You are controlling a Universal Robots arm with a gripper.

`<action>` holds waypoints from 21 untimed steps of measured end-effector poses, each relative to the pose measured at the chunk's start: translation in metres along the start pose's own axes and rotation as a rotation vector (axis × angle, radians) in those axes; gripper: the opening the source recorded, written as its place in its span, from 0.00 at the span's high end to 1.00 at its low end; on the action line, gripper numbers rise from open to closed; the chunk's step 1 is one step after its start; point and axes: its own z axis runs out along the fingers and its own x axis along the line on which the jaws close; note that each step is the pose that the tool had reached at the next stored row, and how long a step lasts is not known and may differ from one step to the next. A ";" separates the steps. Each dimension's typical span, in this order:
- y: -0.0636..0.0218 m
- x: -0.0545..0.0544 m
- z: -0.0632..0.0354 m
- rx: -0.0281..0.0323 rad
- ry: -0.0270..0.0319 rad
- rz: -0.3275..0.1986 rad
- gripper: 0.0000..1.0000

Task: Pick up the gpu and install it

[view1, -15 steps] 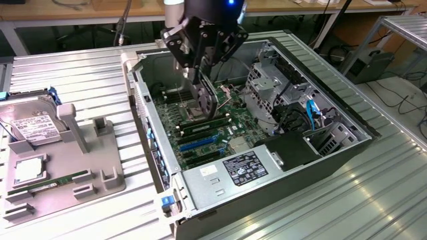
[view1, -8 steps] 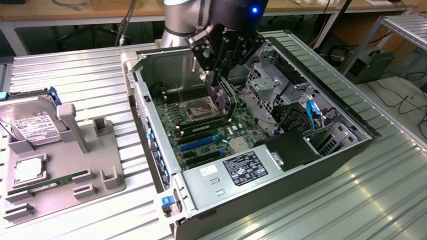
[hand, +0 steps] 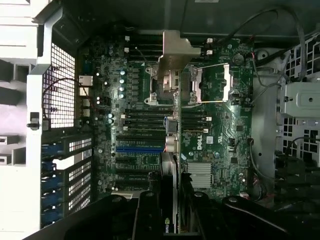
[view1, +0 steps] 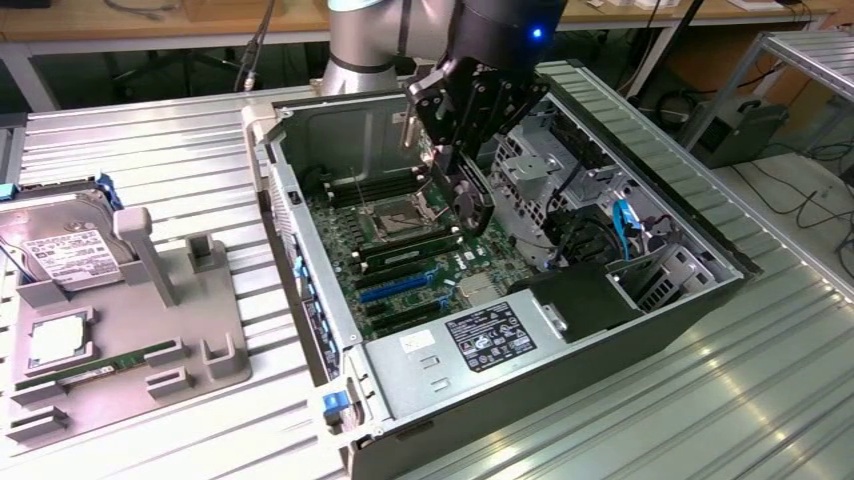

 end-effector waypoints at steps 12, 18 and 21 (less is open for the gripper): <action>0.0000 0.000 0.0000 0.0000 0.0001 0.000 0.74; 0.0000 -0.001 0.0002 0.0001 0.0023 -0.038 0.74; 0.0000 -0.001 0.0002 0.0003 0.0070 -0.119 0.74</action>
